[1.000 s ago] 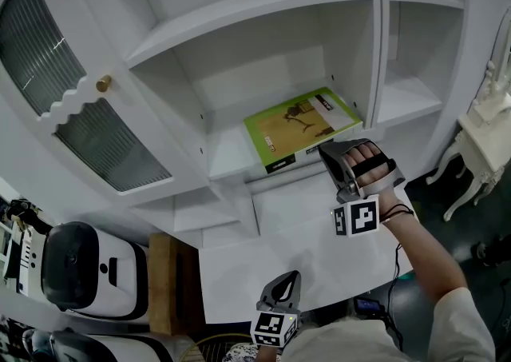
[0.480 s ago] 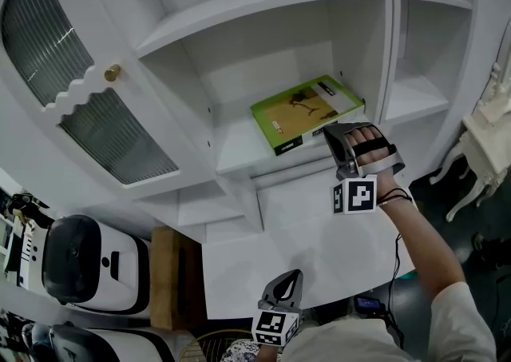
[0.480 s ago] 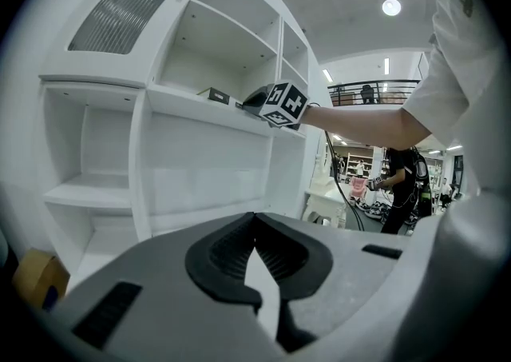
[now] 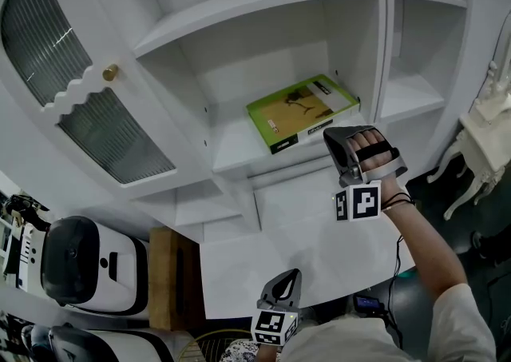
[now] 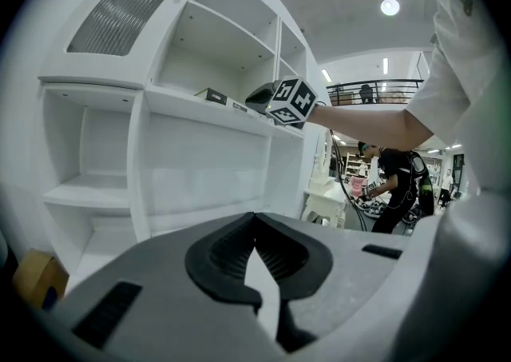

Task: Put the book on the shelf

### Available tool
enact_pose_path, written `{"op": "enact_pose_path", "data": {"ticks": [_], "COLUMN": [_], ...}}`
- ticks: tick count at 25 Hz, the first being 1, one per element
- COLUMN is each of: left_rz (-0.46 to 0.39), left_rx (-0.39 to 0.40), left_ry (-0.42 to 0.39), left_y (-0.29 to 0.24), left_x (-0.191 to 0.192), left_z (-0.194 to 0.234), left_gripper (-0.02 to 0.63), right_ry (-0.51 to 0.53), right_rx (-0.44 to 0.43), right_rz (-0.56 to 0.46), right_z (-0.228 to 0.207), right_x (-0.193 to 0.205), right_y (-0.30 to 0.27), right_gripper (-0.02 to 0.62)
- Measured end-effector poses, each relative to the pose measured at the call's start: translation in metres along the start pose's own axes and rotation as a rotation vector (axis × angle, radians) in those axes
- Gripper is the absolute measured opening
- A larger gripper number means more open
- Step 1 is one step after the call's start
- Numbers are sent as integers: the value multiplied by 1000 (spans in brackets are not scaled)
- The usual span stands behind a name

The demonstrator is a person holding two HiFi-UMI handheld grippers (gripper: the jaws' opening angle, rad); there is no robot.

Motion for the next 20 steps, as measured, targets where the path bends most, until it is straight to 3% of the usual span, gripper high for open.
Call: {"op": "enact_pose_path", "data": {"ticks": [11, 16, 20], "left_rz": [-18, -19, -24], "left_rx": [19, 32, 43], "left_ry": [4, 7, 4], "left_y": [4, 8, 10], "left_x": [2, 4, 4], "left_z": [-8, -13, -16], "left_gripper": [3, 3, 3], "right_ry": [-45, -124, -255], "right_rx": [-74, -121, -195], "right_rz": [-63, -91, -134], "right_z": [31, 55, 78], "right_x": [-11, -16, -21], "right_y": [55, 85, 111], "right_gripper": [20, 18, 18]}}
Point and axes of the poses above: the fingertips, and each gripper's own axes: y backward along the fingers, z to its left, x out of its underside, the point moved 10 cm from there along y, backward along the fingers, and after that the axes turned 10 degrees about -x, right-handed, at the moved point
